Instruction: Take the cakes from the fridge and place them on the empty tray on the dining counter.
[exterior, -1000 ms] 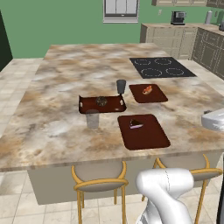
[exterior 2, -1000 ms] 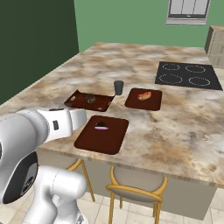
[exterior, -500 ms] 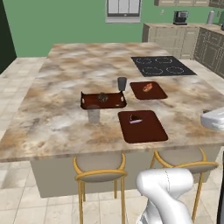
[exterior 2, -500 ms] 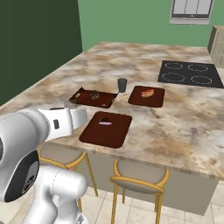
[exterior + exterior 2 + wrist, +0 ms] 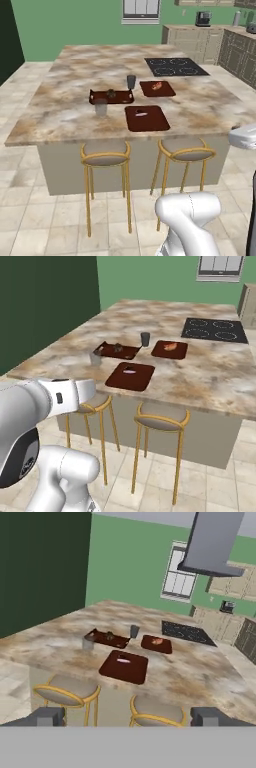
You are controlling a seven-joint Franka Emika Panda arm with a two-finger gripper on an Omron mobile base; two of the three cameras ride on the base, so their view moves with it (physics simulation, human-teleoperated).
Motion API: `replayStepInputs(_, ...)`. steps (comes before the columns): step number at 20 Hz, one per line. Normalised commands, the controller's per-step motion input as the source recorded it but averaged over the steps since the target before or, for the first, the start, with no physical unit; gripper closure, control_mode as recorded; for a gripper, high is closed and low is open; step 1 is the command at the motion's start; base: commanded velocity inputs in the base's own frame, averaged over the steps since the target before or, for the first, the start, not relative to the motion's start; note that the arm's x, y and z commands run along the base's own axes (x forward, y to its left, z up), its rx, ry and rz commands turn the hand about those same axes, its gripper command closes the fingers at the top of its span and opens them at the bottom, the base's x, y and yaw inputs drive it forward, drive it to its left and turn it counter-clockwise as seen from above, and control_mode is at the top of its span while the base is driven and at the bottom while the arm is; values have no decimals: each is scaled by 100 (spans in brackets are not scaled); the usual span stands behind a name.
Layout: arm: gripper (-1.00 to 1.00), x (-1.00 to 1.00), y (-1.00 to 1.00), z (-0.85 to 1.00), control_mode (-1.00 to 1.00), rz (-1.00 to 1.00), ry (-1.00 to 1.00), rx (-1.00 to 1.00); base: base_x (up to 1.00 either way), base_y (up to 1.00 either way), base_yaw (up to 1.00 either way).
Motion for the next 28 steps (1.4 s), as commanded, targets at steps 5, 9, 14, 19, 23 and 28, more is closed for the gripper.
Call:
replayStepInputs(5,-100,0,0,0,100,0,0,0,-10,-100,0)
replayStepInputs(9,-100,0,0,0,100,0,0,0,-2,-100,0)
replayStepInputs(14,-100,0,0,0,100,0,0,0,0,-100,0)
replayStepInputs(19,-100,0,0,0,100,0,0,0,0,-100,0)
replayStepInputs(23,-100,0,0,0,100,0,0,0,1,-100,0)
replayStepInputs(28,-100,0,0,0,100,0,0,0,48,-85,0)
